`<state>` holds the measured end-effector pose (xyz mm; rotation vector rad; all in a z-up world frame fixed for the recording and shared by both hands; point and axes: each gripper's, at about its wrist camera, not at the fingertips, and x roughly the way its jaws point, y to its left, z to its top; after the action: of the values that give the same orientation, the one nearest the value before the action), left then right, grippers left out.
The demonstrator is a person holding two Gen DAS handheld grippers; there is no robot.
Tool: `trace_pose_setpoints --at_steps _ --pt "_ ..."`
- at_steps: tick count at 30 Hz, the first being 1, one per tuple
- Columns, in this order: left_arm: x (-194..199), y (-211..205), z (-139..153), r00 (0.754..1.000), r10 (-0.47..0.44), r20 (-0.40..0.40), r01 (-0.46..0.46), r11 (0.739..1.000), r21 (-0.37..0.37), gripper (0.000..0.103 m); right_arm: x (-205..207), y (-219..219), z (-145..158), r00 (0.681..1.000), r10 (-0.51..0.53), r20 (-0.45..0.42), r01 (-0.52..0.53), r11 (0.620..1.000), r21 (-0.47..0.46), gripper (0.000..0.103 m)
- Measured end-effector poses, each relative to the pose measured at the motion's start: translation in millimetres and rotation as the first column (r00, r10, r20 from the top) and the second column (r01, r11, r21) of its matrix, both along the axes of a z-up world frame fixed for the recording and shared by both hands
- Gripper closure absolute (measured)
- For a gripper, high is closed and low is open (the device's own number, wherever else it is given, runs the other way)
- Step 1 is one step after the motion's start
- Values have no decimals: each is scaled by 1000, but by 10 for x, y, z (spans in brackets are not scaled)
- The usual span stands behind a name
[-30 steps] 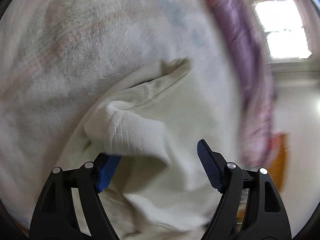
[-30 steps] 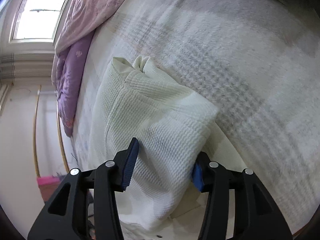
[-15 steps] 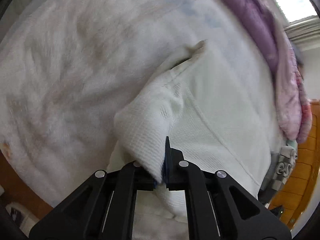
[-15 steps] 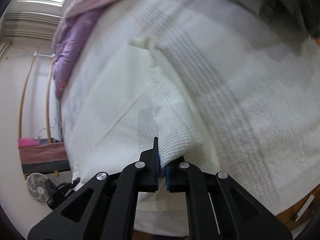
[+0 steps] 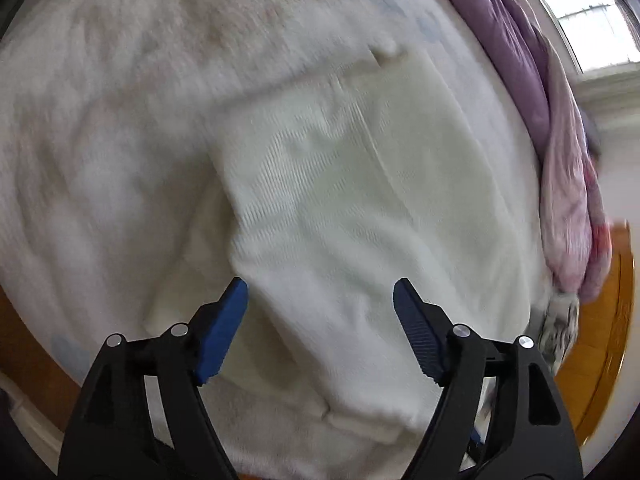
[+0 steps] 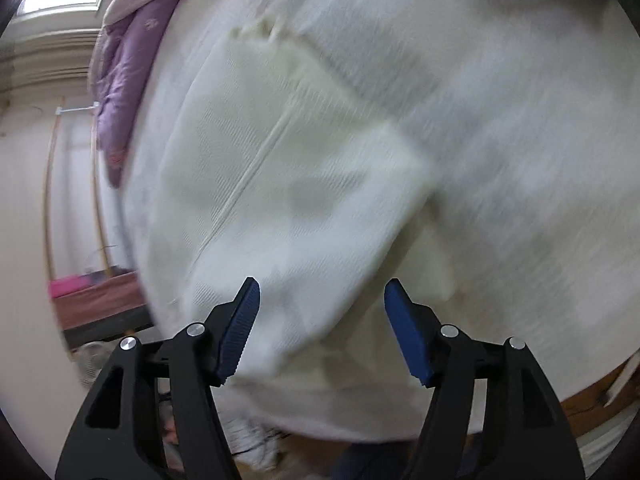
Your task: Fold large clothes
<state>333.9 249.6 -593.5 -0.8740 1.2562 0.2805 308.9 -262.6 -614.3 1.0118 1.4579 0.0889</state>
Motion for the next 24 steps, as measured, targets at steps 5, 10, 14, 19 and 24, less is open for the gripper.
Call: trace_pose_setpoints --at_steps 5,10,14,19,24 --pt "-46 -261 -345 988 -140 -66 137 989 -53 61 -97 553 -183 997 73 28 -74 996 47 58" --pt "182 -375 -4 947 -320 -40 318 947 -48 96 -128 848 154 987 138 77 -130 987 -95 99" --pt "174 -247 327 932 -360 -38 359 933 -29 96 -238 859 563 986 138 96 -120 978 -173 99" --pt "-20 -110 -269 919 -352 -179 360 933 10 87 -294 918 281 983 181 25 -165 938 -305 87" --pt "-14 20 -434 927 -338 -166 335 941 -46 74 -391 829 -214 993 84 -87 -107 946 -306 67"
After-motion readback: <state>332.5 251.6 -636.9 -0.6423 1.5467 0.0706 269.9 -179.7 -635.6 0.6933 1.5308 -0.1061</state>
